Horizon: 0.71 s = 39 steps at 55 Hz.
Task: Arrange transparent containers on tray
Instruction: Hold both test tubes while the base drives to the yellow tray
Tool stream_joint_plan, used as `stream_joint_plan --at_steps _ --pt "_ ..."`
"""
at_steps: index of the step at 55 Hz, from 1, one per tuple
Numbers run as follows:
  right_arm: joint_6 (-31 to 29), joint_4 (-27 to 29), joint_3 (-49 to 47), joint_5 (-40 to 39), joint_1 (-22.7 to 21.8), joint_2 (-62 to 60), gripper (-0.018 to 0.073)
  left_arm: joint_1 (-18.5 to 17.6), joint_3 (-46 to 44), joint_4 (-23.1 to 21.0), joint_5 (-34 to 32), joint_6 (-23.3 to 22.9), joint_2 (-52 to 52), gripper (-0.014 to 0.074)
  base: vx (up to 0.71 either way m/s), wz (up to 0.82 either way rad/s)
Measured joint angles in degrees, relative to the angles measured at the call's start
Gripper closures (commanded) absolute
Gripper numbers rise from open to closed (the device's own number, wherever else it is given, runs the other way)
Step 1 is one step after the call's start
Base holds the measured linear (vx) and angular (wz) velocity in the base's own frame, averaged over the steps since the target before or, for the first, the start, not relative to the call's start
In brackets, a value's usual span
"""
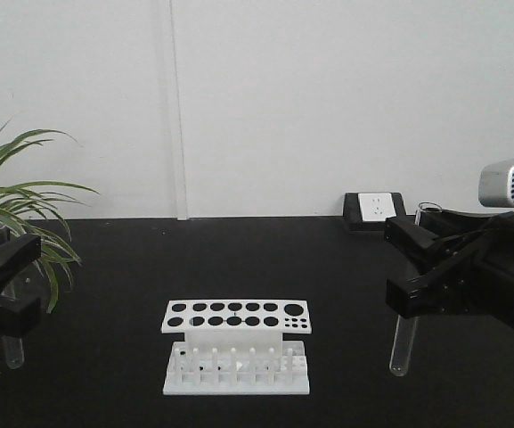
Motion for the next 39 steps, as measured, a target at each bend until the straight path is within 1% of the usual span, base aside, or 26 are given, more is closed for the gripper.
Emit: stream_joint_plan --at_steps 22,39 --pt "0.00 0.00 0.02 0.04 0.00 -0.05 0.0572 0.00 0.00 0.00 0.00 0.00 0.00 0.0599 -0.26 -0.03" --pt "0.00 0.00 0.02 0.04 0.00 -0.05 0.0572 0.00 0.00 0.00 0.00 0.00 0.00 0.0599 -0.29 0.23"
